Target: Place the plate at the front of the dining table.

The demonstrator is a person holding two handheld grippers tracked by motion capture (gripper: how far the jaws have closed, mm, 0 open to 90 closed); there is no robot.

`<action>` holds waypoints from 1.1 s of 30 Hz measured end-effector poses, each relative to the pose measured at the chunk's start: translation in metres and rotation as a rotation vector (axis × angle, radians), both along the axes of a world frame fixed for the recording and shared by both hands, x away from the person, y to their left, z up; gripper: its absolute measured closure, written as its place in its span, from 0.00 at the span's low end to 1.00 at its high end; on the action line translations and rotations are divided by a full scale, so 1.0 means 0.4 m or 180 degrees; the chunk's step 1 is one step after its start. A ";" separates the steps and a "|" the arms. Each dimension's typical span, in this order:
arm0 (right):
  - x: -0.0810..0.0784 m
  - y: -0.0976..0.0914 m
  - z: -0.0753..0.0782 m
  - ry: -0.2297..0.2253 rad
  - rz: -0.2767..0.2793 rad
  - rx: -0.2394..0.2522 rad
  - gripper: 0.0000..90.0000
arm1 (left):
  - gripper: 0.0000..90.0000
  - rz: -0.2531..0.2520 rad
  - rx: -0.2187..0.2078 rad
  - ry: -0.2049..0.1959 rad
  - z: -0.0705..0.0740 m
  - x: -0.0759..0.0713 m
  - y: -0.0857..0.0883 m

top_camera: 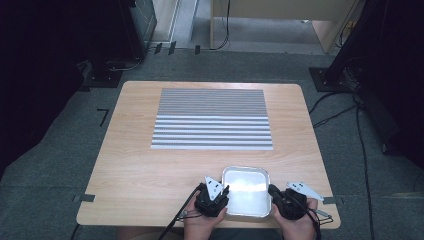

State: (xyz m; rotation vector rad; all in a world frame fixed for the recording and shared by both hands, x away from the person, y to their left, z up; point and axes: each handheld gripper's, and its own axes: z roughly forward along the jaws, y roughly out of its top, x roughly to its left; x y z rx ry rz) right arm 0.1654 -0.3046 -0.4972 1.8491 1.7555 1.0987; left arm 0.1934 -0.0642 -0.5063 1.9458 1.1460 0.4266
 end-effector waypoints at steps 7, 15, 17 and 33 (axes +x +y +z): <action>-0.004 0.003 0.006 -0.0123 -0.0077 -0.0030 1.00 | 0.74 -0.0006 0.0012 0.0002 -0.001 0.000 0.000; -0.003 -0.002 0.005 -0.0091 -0.0068 0.0039 1.00 | 0.75 0.0016 0.0059 -0.0021 -0.006 -0.001 -0.003; -0.003 -0.002 0.004 -0.0106 -0.0057 0.0031 1.00 | 0.75 0.0026 0.0061 -0.0027 -0.006 -0.002 -0.004; 0.012 -0.054 -0.017 0.0146 -0.0017 0.0825 0.98 | 0.76 0.0049 0.0039 0.0006 -0.005 0.000 -0.003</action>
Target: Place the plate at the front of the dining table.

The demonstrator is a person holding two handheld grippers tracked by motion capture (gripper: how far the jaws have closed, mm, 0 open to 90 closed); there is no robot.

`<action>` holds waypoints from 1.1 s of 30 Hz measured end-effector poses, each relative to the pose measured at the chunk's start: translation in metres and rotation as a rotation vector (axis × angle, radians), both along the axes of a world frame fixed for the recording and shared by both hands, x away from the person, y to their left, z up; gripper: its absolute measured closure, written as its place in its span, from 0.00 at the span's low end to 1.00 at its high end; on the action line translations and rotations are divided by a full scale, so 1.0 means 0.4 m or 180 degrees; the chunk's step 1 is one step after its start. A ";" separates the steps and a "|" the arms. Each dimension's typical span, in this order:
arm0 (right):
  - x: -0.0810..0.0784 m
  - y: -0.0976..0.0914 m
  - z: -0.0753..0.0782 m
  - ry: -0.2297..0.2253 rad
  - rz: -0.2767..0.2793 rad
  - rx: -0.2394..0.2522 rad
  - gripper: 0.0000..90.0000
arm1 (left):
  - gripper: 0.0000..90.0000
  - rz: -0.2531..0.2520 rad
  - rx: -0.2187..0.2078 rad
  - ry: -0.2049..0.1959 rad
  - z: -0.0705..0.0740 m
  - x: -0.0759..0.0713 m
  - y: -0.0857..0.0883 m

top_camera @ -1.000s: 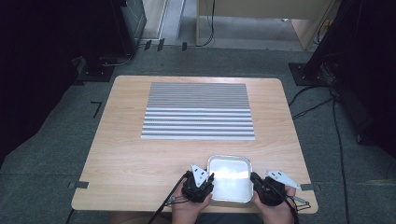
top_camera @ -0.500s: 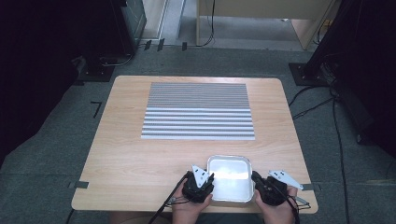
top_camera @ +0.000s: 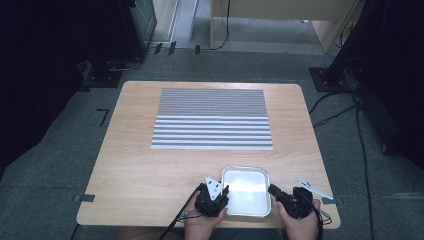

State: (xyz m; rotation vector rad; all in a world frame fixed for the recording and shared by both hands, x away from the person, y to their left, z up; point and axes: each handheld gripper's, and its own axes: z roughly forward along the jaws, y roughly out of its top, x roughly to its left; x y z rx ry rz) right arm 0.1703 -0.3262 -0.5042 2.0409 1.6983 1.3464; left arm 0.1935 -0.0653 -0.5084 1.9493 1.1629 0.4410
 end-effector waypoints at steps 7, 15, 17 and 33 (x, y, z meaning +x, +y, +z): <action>0.002 -0.020 -0.009 0.0102 -0.0022 0.0392 0.99 | 0.75 0.0017 0.0018 -0.0018 -0.001 0.001 0.001; -0.006 -0.032 0.010 -0.0123 0.0020 0.0714 0.99 | 0.74 0.0024 -0.0024 -0.0046 0.004 0.002 0.003; -0.007 -0.037 0.012 -0.0182 0.0036 0.0809 0.99 | 0.74 0.0023 -0.0024 -0.0052 0.004 0.002 0.003; 0.006 -0.052 -0.012 -0.0024 0.0037 0.0936 0.97 | 0.82 0.0042 0.0156 -0.0198 0.003 -0.007 -0.005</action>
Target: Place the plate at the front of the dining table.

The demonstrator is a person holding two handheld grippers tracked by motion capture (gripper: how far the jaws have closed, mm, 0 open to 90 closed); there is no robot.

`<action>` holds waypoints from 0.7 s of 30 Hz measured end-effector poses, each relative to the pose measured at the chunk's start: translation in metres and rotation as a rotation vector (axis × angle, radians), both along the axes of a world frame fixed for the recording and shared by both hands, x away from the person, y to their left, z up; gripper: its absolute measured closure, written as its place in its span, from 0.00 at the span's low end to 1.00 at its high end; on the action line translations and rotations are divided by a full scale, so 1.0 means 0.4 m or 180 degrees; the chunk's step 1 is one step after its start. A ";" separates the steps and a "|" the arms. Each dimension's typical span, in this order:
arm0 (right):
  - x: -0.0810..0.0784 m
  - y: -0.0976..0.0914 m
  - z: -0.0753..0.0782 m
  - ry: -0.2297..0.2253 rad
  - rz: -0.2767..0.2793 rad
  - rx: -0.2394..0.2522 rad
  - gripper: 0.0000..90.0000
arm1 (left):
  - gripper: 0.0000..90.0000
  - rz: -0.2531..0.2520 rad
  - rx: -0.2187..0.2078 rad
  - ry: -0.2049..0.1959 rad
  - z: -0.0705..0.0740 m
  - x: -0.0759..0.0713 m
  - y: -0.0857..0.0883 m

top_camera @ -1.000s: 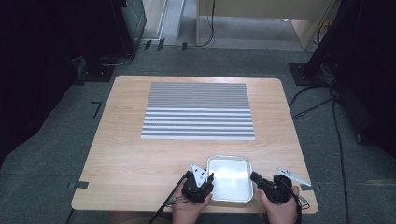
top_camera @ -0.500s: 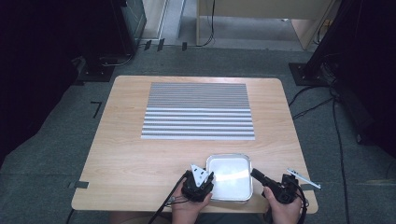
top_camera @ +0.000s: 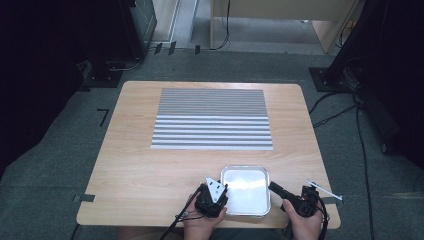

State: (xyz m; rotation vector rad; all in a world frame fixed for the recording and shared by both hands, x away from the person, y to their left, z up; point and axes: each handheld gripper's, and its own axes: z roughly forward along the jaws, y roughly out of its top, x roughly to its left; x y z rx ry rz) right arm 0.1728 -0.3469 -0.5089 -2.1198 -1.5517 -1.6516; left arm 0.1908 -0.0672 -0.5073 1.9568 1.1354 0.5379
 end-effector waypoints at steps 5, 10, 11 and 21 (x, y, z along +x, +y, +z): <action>-0.006 0.028 0.011 -0.0071 -0.0015 -0.0462 0.98 | 0.84 0.0023 0.0117 -0.0091 -0.001 -0.007 -0.008; -0.011 0.052 0.019 -0.0129 -0.0030 -0.0796 0.97 | 0.84 0.0031 0.0131 -0.0102 -0.001 -0.008 -0.009; -0.010 0.050 0.018 -0.0113 -0.0031 -0.0779 0.97 | 0.84 0.0029 0.0152 -0.0116 -0.002 -0.010 -0.011; -0.006 0.065 0.009 -0.0059 -0.0066 -0.1001 0.97 | 0.84 0.0023 0.0224 -0.0190 -0.002 -0.016 -0.018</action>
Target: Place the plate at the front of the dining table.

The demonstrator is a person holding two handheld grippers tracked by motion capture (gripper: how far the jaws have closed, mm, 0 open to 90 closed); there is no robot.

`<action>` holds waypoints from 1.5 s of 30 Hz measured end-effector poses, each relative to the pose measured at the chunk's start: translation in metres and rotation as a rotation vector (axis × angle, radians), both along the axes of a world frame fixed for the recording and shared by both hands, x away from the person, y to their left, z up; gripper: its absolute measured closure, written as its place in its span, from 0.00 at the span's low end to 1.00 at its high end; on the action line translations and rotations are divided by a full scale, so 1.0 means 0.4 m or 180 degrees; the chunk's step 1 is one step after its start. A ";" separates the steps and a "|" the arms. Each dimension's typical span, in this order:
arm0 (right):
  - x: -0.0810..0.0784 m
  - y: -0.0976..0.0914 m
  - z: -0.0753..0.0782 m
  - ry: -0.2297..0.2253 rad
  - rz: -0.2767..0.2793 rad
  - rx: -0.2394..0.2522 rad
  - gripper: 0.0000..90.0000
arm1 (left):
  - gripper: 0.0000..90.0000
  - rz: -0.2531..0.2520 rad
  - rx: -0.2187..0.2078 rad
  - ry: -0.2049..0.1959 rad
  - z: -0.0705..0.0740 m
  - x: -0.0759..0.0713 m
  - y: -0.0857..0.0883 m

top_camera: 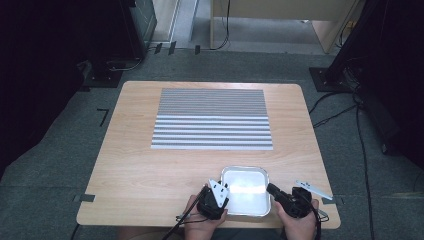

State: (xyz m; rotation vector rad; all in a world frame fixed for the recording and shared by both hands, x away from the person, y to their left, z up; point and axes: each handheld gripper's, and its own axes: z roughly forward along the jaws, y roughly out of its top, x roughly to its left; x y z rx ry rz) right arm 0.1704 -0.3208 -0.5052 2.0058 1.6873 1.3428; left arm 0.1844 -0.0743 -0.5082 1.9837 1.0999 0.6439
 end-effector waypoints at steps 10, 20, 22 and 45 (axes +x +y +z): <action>-0.010 0.060 0.014 -0.0161 -0.0177 -0.0784 1.00 | 0.81 -0.0022 0.0019 -0.0029 0.000 -0.003 -0.003; -0.018 0.032 0.037 -0.0298 -0.0326 -0.0438 1.00 | 0.60 -0.0060 -0.0087 0.0028 0.006 0.000 -0.004; -0.023 0.028 0.049 -0.0353 -0.0374 -0.0401 1.00 | 0.56 -0.0053 -0.0169 0.0022 0.016 -0.001 0.000; -0.023 -0.047 0.038 -0.0124 -0.0335 -0.0211 0.94 | 0.75 -0.0032 -0.0355 0.0429 -0.004 -0.005 -0.062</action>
